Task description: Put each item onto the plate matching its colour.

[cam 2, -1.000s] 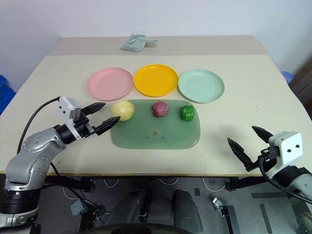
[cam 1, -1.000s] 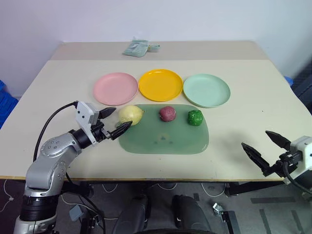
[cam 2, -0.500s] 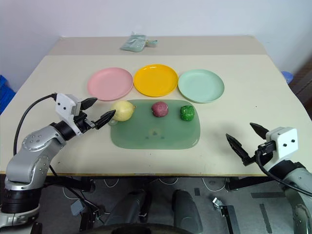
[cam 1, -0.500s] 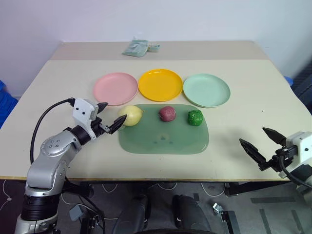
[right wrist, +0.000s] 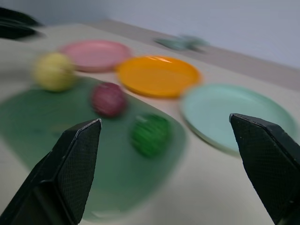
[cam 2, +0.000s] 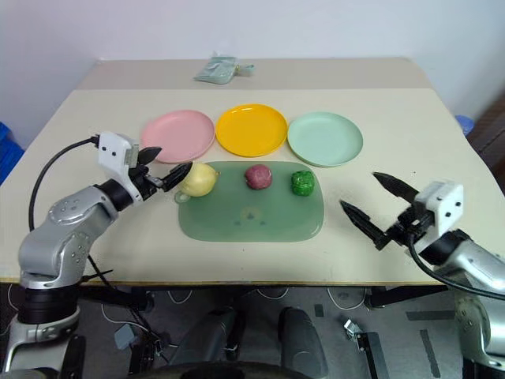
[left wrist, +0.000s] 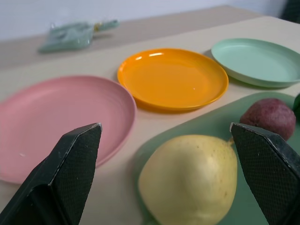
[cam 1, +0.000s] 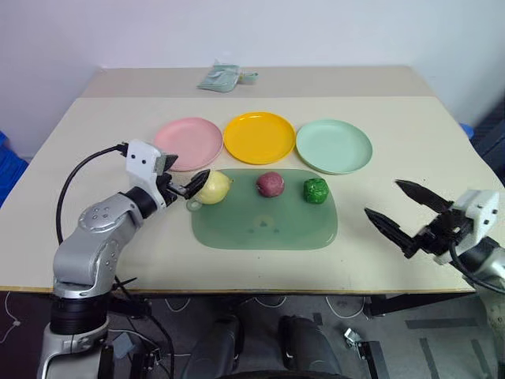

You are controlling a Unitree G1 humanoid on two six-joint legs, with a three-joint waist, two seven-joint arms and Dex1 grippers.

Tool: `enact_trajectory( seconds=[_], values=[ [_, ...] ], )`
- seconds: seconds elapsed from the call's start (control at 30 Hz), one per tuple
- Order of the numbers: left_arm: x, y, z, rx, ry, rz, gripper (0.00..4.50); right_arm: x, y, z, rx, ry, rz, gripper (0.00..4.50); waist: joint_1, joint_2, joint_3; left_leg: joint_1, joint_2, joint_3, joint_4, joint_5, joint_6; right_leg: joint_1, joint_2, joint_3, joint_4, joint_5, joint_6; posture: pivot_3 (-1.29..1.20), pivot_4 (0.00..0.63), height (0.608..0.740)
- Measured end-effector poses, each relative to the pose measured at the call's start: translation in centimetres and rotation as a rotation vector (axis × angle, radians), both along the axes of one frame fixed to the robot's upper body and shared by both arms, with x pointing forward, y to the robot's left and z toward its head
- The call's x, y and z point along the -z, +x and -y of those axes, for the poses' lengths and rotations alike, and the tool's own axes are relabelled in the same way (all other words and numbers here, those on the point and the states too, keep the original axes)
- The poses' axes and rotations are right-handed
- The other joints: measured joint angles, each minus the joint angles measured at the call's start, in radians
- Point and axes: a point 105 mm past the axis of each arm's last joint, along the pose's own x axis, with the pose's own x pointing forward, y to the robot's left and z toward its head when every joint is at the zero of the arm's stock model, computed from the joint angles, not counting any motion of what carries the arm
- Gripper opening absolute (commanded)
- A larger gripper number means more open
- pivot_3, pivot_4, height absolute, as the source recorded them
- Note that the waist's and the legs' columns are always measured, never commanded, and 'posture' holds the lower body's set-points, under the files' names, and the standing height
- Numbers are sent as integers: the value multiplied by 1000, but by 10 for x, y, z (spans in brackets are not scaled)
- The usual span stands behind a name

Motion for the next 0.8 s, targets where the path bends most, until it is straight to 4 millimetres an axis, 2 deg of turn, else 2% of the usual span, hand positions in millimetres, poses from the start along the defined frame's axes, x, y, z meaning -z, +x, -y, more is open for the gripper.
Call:
enact_trajectory(
  seconds=[0.13, 0.27, 0.43, 0.8],
  values=[
    [6, 2, 2, -38, -14, -35, 4500, 3, 2, -15, -106, 26, -26, 4476, 0, 0, 0, 0, 0, 0, 0, 0, 0, 0, 0, 0, 0, 0, 0, 0, 150, 740],
    [0, -1, 4, -33, 6, -10, 4500, 7, 5, -23, -170, 24, -35, 4476, 1, 0, 0, 0, 0, 0, 0, 0, -1, 0, 0, 0, 0, 0, 0, 0, 150, 740],
    [-4, -3, 3, -30, 25, 5, 4500, 4, 9, -28, -207, 18, -3, 4476, 1, 0, 0, 0, 0, 0, 0, -1, -2, 0, 0, 0, 0, 0, 0, 0, 150, 740],
    [4, -5, 15, 15, 47, -30, 4500, 7, 19, -33, -219, -8, 23, 4476, 2, 0, 0, 0, 0, 0, 0, -1, -2, 0, 0, 0, 0, 0, 0, 0, 150, 740]
  ],
)
